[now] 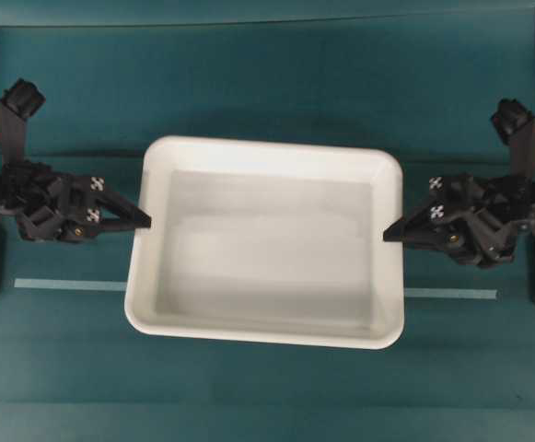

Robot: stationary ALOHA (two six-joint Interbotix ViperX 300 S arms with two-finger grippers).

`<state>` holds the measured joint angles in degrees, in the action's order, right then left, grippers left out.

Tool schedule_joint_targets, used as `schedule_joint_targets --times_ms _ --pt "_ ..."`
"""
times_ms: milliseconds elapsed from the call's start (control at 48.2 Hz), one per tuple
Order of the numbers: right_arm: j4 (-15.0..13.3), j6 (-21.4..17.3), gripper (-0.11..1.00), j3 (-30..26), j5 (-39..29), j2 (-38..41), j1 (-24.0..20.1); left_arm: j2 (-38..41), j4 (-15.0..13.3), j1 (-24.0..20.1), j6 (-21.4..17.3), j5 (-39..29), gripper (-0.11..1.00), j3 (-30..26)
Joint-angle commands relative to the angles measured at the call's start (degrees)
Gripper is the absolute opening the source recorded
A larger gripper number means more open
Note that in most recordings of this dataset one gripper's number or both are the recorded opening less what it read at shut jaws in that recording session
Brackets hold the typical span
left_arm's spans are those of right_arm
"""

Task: Lift the white case with both hands.
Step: 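Lift the gripped tray upward with both grippers together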

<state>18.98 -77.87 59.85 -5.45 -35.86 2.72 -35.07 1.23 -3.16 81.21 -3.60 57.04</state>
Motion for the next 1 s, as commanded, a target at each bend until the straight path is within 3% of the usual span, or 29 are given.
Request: schedule_joint_targets --times_ms 0,332,498,664,975 --pt "-0.18 -0.09 0.1 -4.13 -0.53 -1.41 1.14 0.0 0.09 0.35 0.09 0.18 0.08 -3.96" --pt "-0.09 -0.09 0.1 -6.33 -7.82 -5.98 3.96 -1.76 0.09 0.35 0.09 -5.8 0.08 -9.14" --pt "-2.02 0.0 0.1 -7.73 -8.7 -5.27 4.13 -1.76 0.09 0.26 0.09 -6.77 0.08 -10.9" --pt "-2.2 0.09 0.1 -9.23 -9.49 -4.92 4.04 -1.85 0.26 0.26 0.09 -8.44 0.08 -12.48" --pt "-4.31 0.09 0.1 -15.56 -17.93 -4.39 4.22 -2.37 0.09 0.09 0.18 -11.43 0.08 -14.94"
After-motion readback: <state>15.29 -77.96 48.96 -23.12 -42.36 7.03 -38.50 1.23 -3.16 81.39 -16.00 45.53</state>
